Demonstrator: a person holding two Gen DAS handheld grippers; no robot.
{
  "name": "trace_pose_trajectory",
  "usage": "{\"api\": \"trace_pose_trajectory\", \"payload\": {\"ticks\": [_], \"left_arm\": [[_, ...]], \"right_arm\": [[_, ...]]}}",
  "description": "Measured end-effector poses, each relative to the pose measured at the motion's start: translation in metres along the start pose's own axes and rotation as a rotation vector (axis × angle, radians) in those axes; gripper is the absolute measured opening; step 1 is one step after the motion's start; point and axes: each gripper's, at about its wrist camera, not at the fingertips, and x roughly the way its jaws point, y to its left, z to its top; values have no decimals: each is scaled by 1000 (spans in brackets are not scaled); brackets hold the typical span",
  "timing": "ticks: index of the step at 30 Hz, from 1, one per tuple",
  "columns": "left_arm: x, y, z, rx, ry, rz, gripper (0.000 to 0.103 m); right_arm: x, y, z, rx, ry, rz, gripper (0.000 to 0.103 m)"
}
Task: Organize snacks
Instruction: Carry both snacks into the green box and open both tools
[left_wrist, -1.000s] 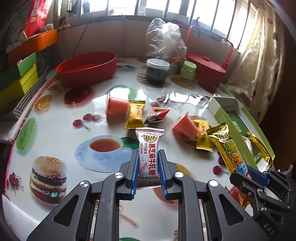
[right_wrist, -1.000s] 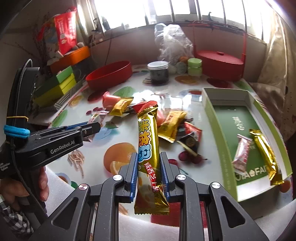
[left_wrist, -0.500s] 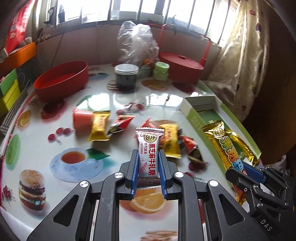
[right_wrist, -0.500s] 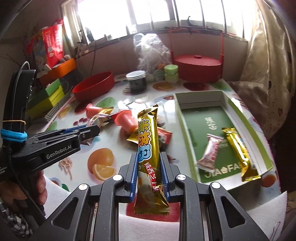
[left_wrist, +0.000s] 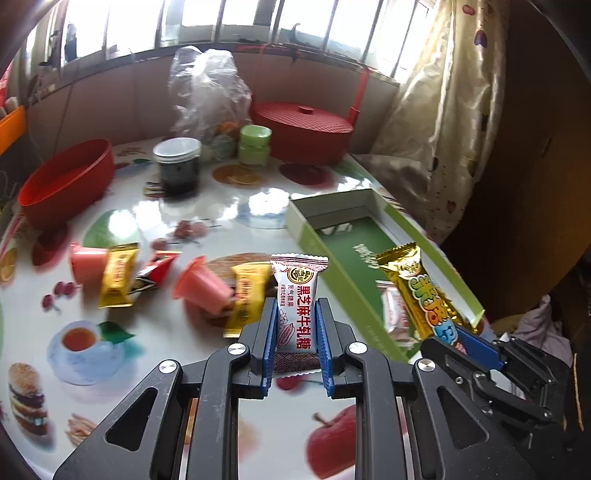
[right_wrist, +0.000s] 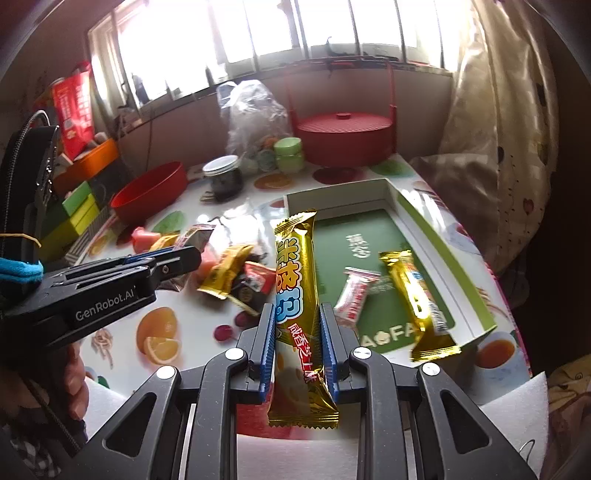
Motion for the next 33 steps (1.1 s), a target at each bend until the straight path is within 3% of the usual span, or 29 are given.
{"api": "trace_pose_trajectory", "payload": {"ticks": [21,33], "left_arm": [[47,-53,18,38,69,-111,21],[73,-66,21,55,107,-100,21]], "right_arm": [[13,-67,-3,121,27,-116,22],[24,-73,1,112,37,-119,22]]}}
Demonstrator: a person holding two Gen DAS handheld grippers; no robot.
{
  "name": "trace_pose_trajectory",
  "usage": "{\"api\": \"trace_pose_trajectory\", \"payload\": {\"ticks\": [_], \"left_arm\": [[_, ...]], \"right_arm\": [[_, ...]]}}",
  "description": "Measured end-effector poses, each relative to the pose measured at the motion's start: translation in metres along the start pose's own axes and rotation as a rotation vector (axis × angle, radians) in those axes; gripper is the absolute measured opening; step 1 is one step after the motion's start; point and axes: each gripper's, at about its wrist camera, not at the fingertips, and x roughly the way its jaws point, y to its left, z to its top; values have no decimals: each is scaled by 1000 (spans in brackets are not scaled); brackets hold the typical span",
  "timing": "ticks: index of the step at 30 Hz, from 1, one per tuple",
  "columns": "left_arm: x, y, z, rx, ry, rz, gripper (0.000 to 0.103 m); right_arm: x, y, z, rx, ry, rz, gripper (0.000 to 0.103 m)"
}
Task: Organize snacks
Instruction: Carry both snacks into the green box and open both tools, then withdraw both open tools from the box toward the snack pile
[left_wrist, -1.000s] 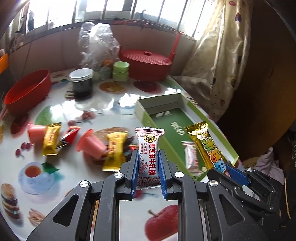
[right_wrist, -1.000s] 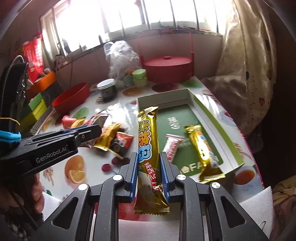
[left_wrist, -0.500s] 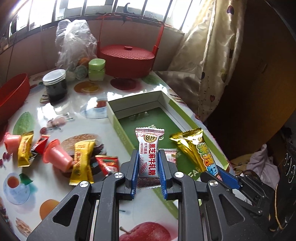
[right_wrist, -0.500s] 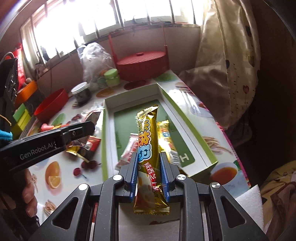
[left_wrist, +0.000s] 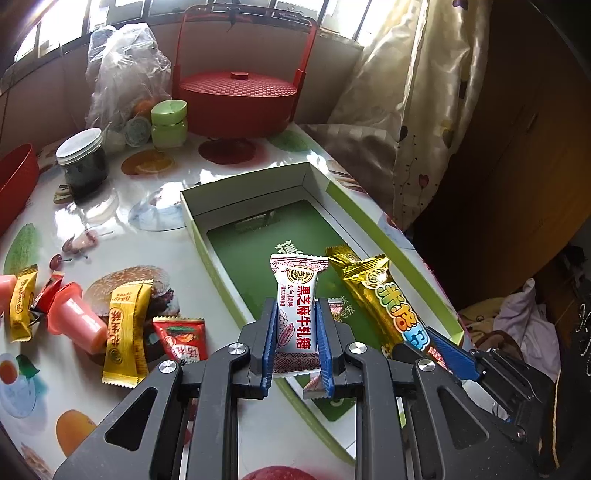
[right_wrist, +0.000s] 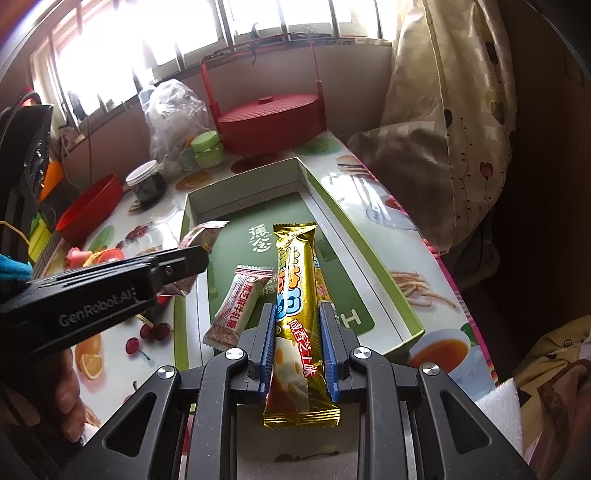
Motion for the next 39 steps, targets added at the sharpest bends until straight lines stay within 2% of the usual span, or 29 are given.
{"api": "trace_pose_trajectory", "payload": {"ticks": [15,22,25,29,39], "left_arm": [[19,-1,1,-5,38,14,21],[21,-4,0,2,49,7,22],[20,-4,0,1,49,-12,30],[16,-6,1,5,38,-17,45],[-10,-5,-7,11,-13,10,46]], "right_arm": [[10,0,3,-18,7,-5,22],[11,0,3,-22,10,-13,29],[11,0,3,-23,10,-17,32],[10,1,2,-24,11,-25,35],[2,3,-2,-18,6,-40,43]]}}
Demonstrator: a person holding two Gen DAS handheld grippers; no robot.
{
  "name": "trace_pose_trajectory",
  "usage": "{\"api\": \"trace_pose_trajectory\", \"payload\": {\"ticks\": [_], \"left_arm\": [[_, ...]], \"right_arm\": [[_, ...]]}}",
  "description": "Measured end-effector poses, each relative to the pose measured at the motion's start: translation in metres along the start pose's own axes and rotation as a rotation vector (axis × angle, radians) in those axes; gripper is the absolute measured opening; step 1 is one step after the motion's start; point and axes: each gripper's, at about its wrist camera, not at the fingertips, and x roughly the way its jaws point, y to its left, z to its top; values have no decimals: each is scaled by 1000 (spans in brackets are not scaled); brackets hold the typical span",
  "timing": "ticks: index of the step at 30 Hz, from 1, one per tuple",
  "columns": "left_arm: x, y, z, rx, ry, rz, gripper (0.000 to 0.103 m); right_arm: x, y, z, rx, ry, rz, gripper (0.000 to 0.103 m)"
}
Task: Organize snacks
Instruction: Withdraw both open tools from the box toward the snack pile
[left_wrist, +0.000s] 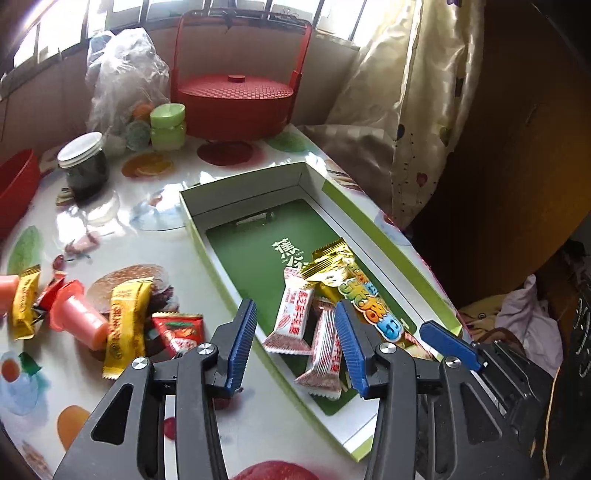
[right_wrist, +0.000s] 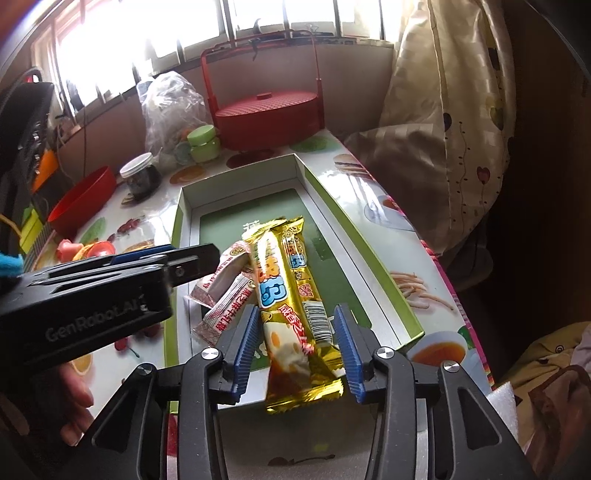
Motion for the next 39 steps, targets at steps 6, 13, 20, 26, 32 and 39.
{"api": "trace_pose_trajectory", "payload": {"ticks": [6,13,20,26,32,39], "left_arm": [[-24,4,-5,11,-53,23,47],[-48,14,-11,11,-99,65,54],[-66,31,-20,-15,-122,111,54],[-74,49,-31,-53,-124,137,54],[-81,64,-39,-71,-124,164,54],[-87,81,-46,-88,-123,204,54]], "right_arm": [[-9,5,-1,11,-15,-7,47],[-20,14,-2,10,-39,0,48],[-29,28,-3,13,-57,28,48],[-31,44,-3,-15,-63,51,48],[-31,56,-3,-30,-62,77,49],[-27,71,-1,-57,-56,103,49]]}}
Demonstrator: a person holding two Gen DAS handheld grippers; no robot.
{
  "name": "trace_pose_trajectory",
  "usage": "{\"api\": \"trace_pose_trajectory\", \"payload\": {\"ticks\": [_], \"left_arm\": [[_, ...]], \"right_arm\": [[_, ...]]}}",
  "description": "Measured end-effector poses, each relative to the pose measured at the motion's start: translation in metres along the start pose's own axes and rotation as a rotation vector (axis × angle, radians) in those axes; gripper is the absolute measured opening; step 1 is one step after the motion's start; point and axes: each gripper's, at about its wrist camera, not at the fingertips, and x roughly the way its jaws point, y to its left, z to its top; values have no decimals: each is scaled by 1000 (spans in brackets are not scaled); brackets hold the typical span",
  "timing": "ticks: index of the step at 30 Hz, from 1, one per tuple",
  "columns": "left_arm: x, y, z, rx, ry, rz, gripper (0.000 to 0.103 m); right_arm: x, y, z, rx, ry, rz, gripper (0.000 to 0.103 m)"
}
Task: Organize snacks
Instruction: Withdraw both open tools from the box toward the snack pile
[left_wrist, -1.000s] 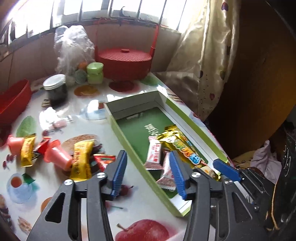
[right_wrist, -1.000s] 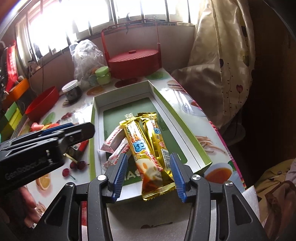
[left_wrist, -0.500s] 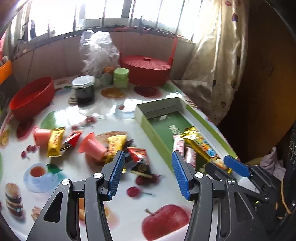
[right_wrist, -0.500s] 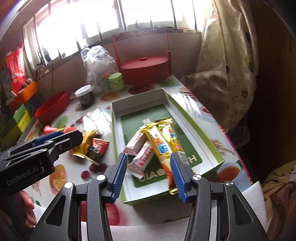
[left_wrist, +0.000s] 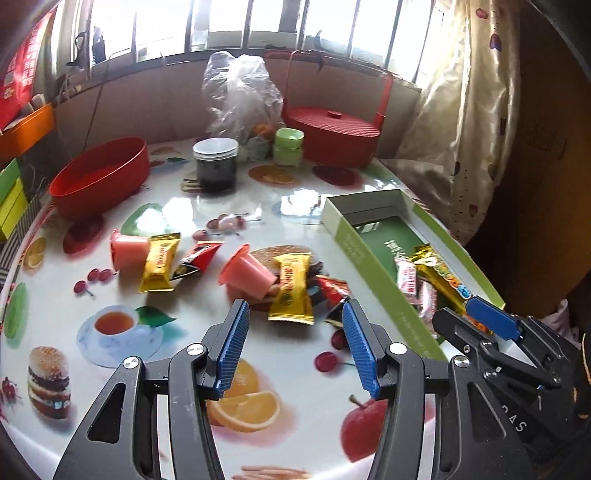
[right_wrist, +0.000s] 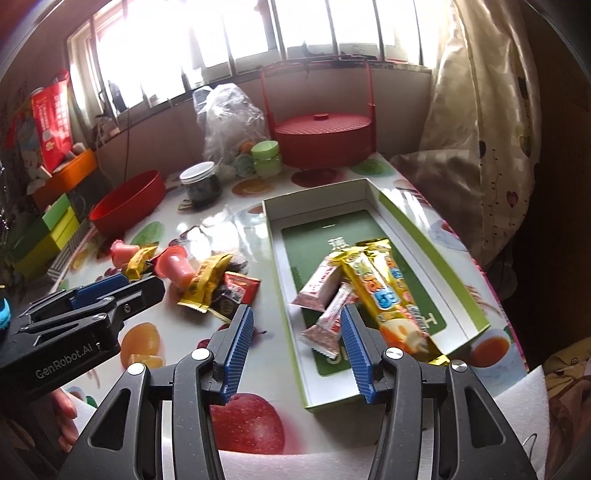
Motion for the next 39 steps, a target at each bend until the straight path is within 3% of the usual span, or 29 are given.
{"api": "trace_pose_trajectory", "payload": {"ticks": [13,30,39], "left_arm": [[2,32,-8,-45,16,42,54],[4,117,-5,-200,-4,113,54],[16,146,0,-239,6,109,54]], "right_arm": [[16,30,6,-57,16,50,49],[57,67,19,-127,62,131,49],[84,85,28,-167,99,148,49]]}}
